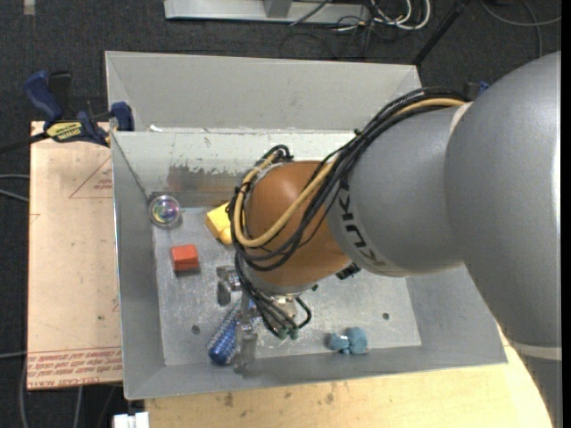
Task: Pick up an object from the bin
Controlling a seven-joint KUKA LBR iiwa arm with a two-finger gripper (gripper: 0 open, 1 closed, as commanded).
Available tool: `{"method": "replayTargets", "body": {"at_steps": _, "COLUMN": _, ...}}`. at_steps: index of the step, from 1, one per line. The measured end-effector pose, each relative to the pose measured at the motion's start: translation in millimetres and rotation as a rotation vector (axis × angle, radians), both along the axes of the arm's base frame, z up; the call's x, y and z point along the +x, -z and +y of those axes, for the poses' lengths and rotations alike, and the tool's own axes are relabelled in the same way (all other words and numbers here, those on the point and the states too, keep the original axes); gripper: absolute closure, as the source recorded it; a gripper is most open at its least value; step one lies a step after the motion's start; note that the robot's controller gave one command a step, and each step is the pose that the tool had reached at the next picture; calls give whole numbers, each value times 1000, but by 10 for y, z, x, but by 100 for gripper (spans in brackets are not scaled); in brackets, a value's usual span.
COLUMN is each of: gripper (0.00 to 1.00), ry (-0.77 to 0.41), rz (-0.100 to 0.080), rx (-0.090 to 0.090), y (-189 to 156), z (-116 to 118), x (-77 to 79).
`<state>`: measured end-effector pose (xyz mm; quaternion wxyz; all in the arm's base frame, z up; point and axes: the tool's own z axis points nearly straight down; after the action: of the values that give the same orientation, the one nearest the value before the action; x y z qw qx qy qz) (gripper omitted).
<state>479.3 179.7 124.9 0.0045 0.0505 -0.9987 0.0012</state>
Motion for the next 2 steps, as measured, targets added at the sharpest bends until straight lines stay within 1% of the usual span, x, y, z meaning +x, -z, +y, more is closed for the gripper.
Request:
{"method": "replayTargets", "body": {"at_steps": 1, "gripper": 0, "ry": -307, "rz": -19, "rx": 6, "y": 480, "z": -217, "x": 100}}
{"method": "replayTargets", "body": {"at_steps": 2, "gripper": 100, "ry": -308, "rz": -8, "rx": 6, "y": 498, "z": -218, "x": 64}}
